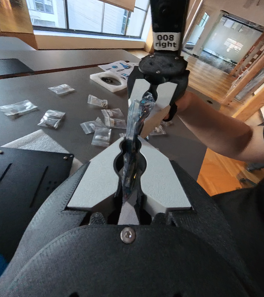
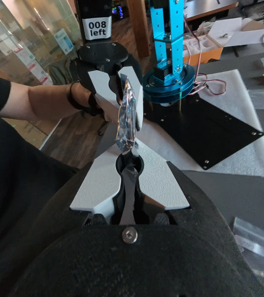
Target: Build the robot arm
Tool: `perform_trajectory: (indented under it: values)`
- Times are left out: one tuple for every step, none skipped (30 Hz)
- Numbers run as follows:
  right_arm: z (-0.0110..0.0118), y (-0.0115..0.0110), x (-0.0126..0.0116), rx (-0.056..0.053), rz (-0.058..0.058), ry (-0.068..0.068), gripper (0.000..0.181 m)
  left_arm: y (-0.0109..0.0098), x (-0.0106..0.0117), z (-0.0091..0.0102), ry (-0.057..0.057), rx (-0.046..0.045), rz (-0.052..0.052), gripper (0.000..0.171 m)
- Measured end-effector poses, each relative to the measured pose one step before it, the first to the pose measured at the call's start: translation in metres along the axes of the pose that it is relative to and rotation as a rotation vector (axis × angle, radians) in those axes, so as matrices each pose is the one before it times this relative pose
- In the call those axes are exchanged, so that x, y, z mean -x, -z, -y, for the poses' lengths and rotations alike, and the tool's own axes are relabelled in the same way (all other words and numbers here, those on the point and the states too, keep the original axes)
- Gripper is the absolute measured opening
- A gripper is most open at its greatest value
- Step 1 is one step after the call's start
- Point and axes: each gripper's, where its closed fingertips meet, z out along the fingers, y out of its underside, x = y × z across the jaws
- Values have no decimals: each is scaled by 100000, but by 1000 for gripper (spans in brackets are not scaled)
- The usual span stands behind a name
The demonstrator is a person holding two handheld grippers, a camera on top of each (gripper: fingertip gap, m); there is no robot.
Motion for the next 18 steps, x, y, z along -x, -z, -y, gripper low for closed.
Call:
perform_trajectory:
  values:
    - [349, -505, -409, -1070, -1680, 1327, 0, 466, 494, 62, 626, -1119, 256, 6]
    - [361, -464, -282, -1601, -219, -847, 0, 464, 315, 116, 890, -1544, -949, 3]
    - [207, -472, -288, -1079, 143, -1863, 0, 401, 325, -12, 1558, -747, -799, 0]
    - [25, -483, -470, -142, -1159, -1268, 1, 307, 490, -153, 1449, 103, 720, 0]
    - [-11, -460, -546, -274, -2281, -283, 3, 229, 528, -213, 12, 173, 1394, 0]
    - [-106, -412, -473, -507, -2482, 597, 7, 219, 377, -238, -1451, 300, 903, 0]
    - [-112, -327, -516, -1141, -3047, 904, 12, 200, 337, -237, -1678, 389, 781, 0]
    - [-146, -304, -480, -1810, -2663, 109, 17, 142, 323, -273, -26, 438, 730, 0]
    - [-235, -295, -246, -1518, -765, -1514, 19, 74, 200, -280, 1748, -13, -166, 0]
    - [-120, -153, -21, -1939, 755, -2202, 20, 109, 81, -71, 3079, -1667, -1057, 0]
    - [149, 24, 5, -3662, 732, -1718, 20, 188, 93, 62, 3365, -2709, -790, 0]
    - [-89, 128, -225, -2111, -415, -704, 18, 254, 250, 78, 2336, -2593, 722, 0]
    - [-236, 241, -275, -1204, -341, -144, 20, 247, 199, 75, 1254, -2373, 976, 0]
    - [3, 247, 69, -2762, 2068, -111, 18, 131, -52, -61, 794, -1044, -133, 0]
    - [-35, 150, 114, -2447, 2520, -976, 17, 39, -87, -86, 839, -872, -4, 0]
    - [-65, 36, -114, -1552, 1429, -2433, 18, 19, -11, -28, 1049, -1519, 901, 0]
    - [55, -57, 12, -1228, 1816, -2738, 17, 36, 0, 10, 764, -2090, 1016, 0]
    - [-3, -90, 178, -258, 1819, -594, 14, 84, 31, -43, 330, -1929, 1092, 0]
